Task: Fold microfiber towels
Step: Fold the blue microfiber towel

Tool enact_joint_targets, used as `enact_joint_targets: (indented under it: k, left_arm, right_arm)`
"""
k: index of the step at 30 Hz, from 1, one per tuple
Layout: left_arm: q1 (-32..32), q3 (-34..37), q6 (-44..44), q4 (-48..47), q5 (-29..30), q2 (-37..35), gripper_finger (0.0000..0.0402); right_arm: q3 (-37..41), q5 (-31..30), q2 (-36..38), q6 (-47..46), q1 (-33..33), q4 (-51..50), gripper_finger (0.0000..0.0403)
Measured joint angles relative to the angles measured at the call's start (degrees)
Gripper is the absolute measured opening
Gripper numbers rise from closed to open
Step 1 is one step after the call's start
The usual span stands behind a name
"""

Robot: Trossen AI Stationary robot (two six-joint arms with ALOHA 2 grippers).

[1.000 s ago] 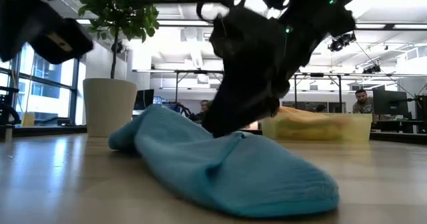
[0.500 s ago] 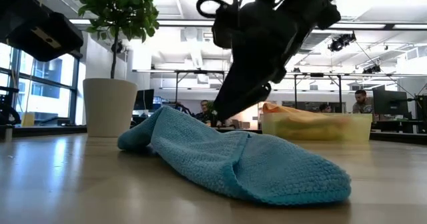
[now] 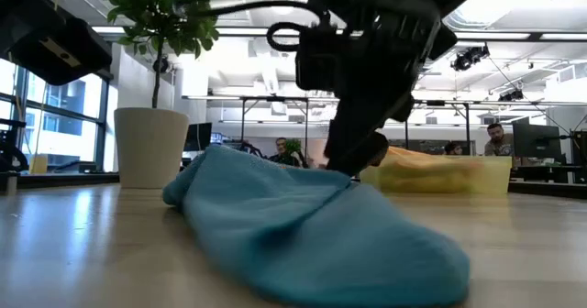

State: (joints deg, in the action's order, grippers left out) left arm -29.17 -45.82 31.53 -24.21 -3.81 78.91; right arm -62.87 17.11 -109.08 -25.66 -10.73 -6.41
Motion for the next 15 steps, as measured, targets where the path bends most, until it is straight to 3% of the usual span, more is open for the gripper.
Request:
enact_joint_targets:
  k: [3, 7, 15]
  left_arm:
    - [0.0, 0.0, 0.0, 0.0, 0.0, 0.0, 0.0058]
    - [0.0, 0.0, -0.2, 0.0, 0.0, 0.0, 0.0058]
    - [0.0, 0.0, -0.1, -0.1, 0.0, 0.0, 0.0058]
  right_arm:
    - [0.0, 4.5, 0.0, 0.1, -0.7, 1.0, 0.0209]
    - [0.0, 4.8, 0.0, 0.1, -1.7, 4.3, 0.0209]
    - [0.0, -3.4, -1.8, -5.8, -3.2, 8.1, 0.0209]
